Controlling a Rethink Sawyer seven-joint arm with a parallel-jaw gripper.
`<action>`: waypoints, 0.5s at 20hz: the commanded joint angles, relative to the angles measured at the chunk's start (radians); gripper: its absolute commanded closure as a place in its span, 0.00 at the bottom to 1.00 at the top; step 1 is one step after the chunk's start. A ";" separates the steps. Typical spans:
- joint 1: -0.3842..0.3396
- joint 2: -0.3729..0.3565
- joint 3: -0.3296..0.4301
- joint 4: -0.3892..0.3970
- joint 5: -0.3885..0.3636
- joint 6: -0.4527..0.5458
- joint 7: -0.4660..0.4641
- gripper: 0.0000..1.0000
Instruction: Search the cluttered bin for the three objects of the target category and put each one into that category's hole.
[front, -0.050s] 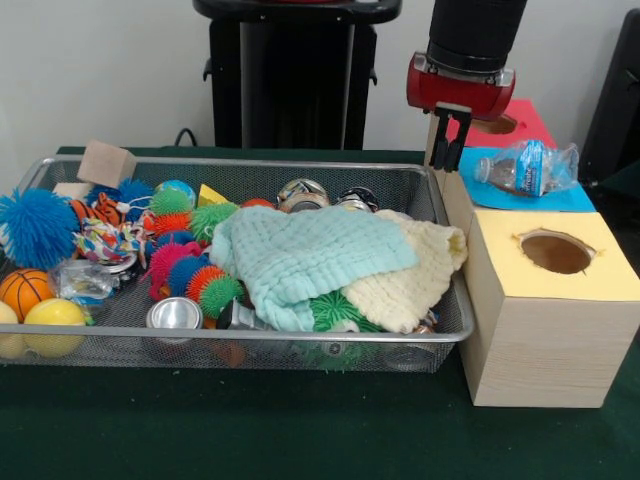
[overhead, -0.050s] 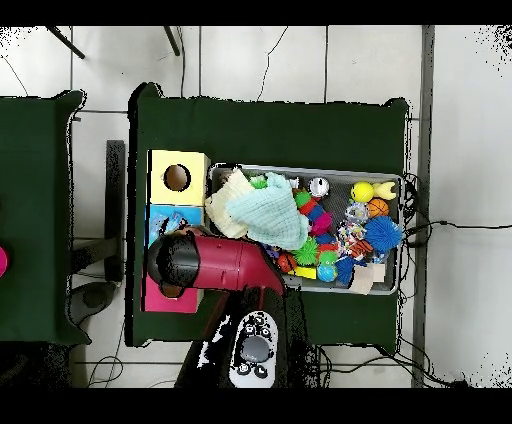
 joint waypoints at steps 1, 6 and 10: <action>-0.008 -0.025 0.089 0.047 -0.034 -0.003 0.070 1.00; 0.002 -0.041 0.091 0.046 -0.022 0.028 0.087 1.00; 0.010 -0.052 0.094 0.048 -0.011 0.044 0.100 1.00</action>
